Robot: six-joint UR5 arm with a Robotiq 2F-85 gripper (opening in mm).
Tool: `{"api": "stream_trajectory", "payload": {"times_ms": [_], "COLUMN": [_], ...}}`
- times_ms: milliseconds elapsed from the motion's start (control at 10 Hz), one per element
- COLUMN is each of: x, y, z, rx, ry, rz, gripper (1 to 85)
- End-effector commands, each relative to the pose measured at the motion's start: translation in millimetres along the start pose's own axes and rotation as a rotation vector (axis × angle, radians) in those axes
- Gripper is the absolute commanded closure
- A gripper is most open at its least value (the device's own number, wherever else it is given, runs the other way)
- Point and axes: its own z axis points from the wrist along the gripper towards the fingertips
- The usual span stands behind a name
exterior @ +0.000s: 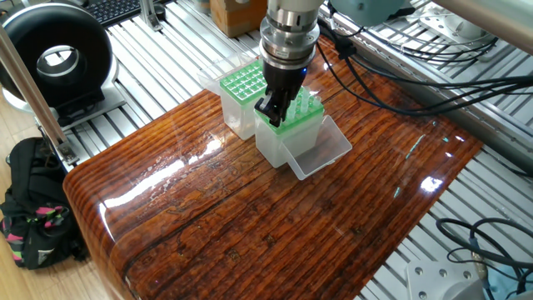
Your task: Transfer all large pipette tips from one holder to another
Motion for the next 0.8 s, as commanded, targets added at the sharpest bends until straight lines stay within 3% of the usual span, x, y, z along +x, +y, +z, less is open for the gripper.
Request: {"api": "stream_trajectory", "payload": {"times_ms": [0, 700], "x": [-1.5, -8.1], "y": [2.7, -1.0], "z": [-11.6, -31.1], "rx": [-0.010, -0.013], "ry": [0.000, -0.001], "rz": [0.003, 0.014], "gripper": [76.7, 77.0]}}
